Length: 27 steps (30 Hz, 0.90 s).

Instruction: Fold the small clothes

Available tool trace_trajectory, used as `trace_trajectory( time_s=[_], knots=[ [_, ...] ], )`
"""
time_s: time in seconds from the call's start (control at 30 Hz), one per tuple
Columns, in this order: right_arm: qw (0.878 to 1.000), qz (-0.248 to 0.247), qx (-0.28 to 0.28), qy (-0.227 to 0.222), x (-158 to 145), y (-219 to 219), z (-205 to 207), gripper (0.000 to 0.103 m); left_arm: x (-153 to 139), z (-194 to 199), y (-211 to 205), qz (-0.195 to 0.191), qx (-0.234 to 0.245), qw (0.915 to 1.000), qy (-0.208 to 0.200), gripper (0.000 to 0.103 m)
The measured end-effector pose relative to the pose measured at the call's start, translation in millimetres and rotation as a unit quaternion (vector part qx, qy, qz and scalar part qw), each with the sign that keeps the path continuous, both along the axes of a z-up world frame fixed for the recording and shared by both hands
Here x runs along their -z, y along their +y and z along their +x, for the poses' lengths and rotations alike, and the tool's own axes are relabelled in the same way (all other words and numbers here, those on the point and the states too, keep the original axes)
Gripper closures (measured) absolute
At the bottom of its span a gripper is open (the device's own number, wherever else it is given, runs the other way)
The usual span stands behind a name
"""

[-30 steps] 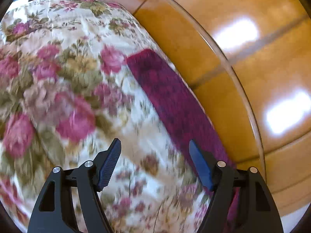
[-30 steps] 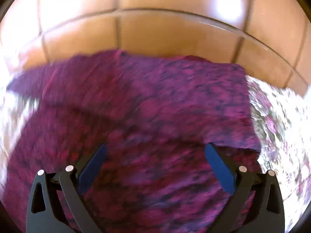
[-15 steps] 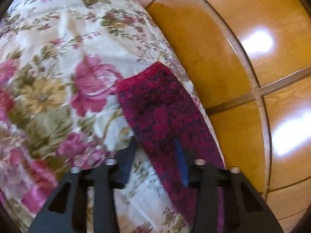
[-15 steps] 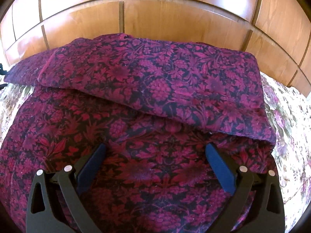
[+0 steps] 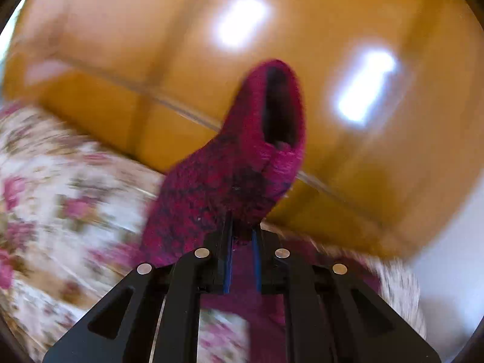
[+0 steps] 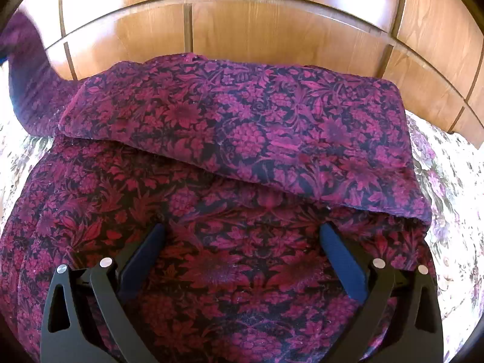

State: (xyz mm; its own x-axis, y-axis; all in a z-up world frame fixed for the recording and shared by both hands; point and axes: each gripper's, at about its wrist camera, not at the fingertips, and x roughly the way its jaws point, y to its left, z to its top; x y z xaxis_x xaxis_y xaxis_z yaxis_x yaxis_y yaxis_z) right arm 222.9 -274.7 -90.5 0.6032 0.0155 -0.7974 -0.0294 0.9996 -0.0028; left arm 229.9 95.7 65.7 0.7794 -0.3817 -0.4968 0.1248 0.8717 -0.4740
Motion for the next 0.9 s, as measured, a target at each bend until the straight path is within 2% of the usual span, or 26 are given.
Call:
trace_trajectory(
  time_s=[0.03, 0.1, 0.17, 0.23, 0.27, 0.33, 0.37, 0.43, 0.6, 0.73, 0.8, 0.9],
  knots=[
    [1.000, 0.000, 0.001, -0.001, 0, 1, -1, 0.002, 3, -10, -32, 0.020, 0.039, 0.9990, -0.005, 0.093],
    [1.000, 0.002, 0.003, -0.001, -1, 0, -1, 0.002, 14, -22, -72, 0.048, 0.082, 0.9955, -0.003, 0.093],
    [1.000, 0.005, 0.004, -0.002, -2, -1, -2, 0.002, 38, -38, -117, 0.061, 0.134, 0.9889, 0.021, 0.093],
    [1.000, 0.008, 0.003, -0.002, -2, -3, -3, 0.002, 59, -50, -147, 0.090, 0.159, 0.9823, 0.039, 0.091],
    [1.000, 0.010, 0.003, -0.001, -2, -4, -3, 0.002, 69, -56, -158, 0.100, 0.172, 0.9788, 0.047, 0.088],
    [1.000, 0.013, 0.003, 0.000, -3, -6, -2, 0.002, 81, -62, -168, 0.114, 0.189, 0.9735, 0.059, 0.067],
    [1.000, 0.016, 0.002, 0.000, -3, -7, -2, 0.002, 86, -69, -173, 0.123, 0.191, 0.9719, 0.062, 0.063],
    [1.000, 0.023, 0.003, 0.001, -3, -11, -2, 0.002, 91, -74, -169, 0.122, 0.183, 0.9735, 0.062, 0.047],
    [1.000, 0.023, 0.003, 0.005, -5, -14, -2, 0.002, 94, -102, -152, 0.096, 0.157, 0.9804, 0.070, 0.044],
    [0.999, 0.026, 0.020, 0.011, -17, -24, -10, 0.002, 101, -120, -141, 0.109, 0.145, 0.9801, 0.082, 0.044],
    [0.998, 0.058, 0.029, 0.016, -22, -32, -21, 0.002, 109, -127, -138, 0.108, 0.139, 0.9803, 0.090, 0.044],
    [0.992, 0.118, 0.031, 0.009, -31, -40, -40, 0.014, 120, -133, -134, 0.109, 0.133, 0.9796, 0.104, 0.044]
  ],
)
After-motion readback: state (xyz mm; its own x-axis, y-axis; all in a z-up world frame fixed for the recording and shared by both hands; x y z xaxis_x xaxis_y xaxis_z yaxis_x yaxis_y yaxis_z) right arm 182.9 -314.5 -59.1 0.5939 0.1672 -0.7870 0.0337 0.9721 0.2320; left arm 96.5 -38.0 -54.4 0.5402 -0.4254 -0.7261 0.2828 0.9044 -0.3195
